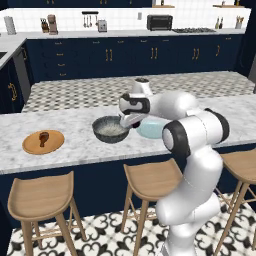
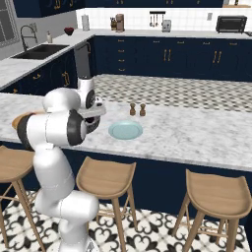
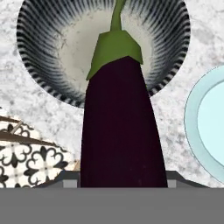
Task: Pick the chicken drumstick and eggplant from their plates and place them in the bowl. Then put the bowl in the fridge.
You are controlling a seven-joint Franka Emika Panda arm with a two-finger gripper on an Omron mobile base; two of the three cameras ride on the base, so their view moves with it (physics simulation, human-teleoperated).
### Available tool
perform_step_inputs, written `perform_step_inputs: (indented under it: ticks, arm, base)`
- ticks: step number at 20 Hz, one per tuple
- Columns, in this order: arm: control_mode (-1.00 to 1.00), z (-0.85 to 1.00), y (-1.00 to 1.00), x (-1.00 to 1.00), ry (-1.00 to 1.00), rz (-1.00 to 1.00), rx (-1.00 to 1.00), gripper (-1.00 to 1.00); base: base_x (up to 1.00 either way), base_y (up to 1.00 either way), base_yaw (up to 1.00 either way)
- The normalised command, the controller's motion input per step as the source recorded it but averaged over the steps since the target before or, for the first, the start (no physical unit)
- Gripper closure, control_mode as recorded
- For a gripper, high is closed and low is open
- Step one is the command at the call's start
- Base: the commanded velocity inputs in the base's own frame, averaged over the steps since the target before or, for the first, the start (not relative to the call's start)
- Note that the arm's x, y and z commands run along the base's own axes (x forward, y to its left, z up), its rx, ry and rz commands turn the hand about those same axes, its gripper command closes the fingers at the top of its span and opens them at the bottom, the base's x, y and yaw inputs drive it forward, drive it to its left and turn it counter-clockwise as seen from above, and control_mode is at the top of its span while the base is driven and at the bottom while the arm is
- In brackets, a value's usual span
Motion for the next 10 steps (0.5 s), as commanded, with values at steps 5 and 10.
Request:
perform_step_inputs:
  ticks: [5, 10]
  arm:
    - [-1.00, -0.19, 0.55, 0.71, 0.07, 0.00, -0.01, 1.00]
    - [-1.00, -0.41, 0.51, 0.80, 0.04, 0.00, -0.04, 1.00]
  base:
    - [0.00, 0.00, 0.00]
    - [0.00, 0.00, 0.00]
